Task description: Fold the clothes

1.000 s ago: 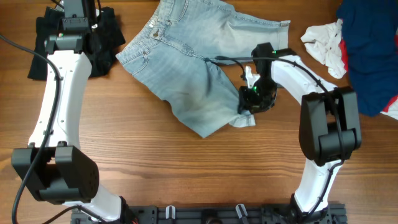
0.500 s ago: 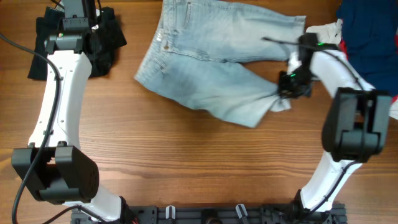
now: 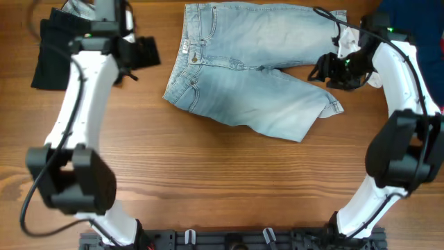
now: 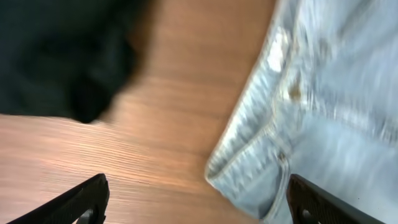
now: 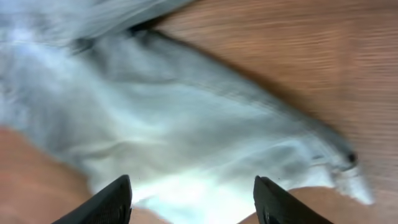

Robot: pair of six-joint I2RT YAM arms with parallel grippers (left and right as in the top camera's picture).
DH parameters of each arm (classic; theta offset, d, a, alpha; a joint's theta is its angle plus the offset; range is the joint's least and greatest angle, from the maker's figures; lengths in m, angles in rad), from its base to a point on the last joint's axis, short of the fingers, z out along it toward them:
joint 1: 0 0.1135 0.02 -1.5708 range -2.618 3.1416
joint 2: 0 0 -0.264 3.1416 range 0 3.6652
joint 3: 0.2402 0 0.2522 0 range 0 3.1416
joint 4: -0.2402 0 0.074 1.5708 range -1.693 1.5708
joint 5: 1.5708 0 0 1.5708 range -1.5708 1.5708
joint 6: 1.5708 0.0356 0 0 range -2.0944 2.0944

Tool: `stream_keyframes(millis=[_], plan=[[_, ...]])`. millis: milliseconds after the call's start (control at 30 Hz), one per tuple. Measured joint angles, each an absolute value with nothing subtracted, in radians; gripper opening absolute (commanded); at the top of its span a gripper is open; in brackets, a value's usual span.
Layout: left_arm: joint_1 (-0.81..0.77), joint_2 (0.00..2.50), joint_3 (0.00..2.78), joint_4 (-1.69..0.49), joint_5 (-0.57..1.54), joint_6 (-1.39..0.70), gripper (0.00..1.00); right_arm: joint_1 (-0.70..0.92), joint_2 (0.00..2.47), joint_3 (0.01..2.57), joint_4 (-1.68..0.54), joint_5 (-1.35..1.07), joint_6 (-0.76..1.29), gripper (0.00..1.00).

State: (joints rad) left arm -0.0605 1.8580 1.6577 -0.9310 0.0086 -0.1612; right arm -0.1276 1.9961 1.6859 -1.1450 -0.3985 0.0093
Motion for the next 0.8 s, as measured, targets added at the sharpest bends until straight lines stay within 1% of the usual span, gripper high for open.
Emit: stream_keyframes(millis=[100,233,367,500,633,800], plan=[[-0.09,1.938,1.658,-0.937,0.093,-0.052,0.99,-0.094,1.946,1.687,-1.161,-0.422,-0.015,0.63],[-0.116,2.026,1.656,-0.935,0.24,0.133,0.99,-0.067,1.932,1.691,-1.155,-0.435,-0.028,0.63],[-0.139,2.083,1.655,-0.905,0.307,0.231,0.98,-0.062,1.932,1.691,-1.145,-0.44,-0.028,0.63],[-0.149,2.133,1.655,-0.874,0.332,0.282,0.95,-0.062,1.932,1.691,-1.144,-0.442,-0.028,0.63],[-0.149,2.181,1.654,-0.839,0.338,0.305,0.9,-0.062,1.932,1.691,-1.143,-0.442,-0.028,0.63],[-0.149,2.192,1.654,-0.801,0.295,0.314,0.9,-0.062,1.932,1.691,-1.127,-0.442,-0.028,0.63]])
